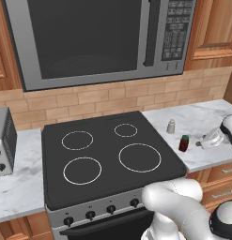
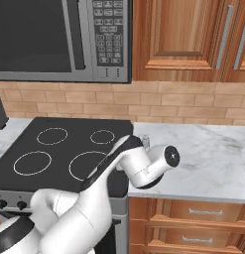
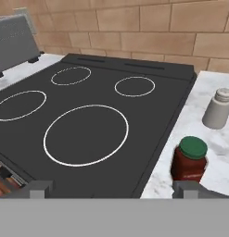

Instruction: Collect the paprika, mayonnaise, and shaker from the cabinet and place them next to the stove.

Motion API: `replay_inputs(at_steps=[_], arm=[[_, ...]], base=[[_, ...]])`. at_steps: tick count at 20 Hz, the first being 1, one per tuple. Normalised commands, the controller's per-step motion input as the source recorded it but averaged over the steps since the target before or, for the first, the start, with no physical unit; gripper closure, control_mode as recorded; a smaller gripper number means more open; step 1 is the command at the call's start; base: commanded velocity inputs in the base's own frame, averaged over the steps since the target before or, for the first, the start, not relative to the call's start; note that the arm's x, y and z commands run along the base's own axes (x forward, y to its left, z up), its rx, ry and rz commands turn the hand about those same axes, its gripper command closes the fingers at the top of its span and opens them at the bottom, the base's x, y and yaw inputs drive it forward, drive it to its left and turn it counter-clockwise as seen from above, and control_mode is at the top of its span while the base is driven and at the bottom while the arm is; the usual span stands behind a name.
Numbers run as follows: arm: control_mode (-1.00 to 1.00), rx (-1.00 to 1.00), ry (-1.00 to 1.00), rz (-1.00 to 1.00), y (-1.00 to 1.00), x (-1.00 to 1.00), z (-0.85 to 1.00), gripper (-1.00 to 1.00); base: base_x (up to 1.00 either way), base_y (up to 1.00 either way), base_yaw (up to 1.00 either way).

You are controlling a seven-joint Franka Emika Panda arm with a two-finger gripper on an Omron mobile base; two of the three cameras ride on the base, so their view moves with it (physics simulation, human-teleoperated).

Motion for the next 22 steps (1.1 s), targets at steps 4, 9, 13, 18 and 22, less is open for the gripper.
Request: replay_inputs(at_steps=[4,9,13,18,22], arm=[[-1.0,-0.06,0.01,-0.03,0.75,-0.54,0.4,-1.0],[-1.0,-0.11,0.11,0.0,0.98,-0.42,0.18,-1.0],[-1.0,-0.14,0.14,0.0,1.0,-0.33,0.05,-1.0],[-1.0,-0.12,0.1,0.02,0.69,-0.16,-0.05,-1.0],[-1.0,0.0,0.0,0.05,0.33,-0.29,-0.15,-1.0]], base=[[0.0,0.0,0.0],[0.0,0.0,0.0],[0.0,0.0,0.0],[0.0,0.0,0.0],[0.0,0.0,0.0]])
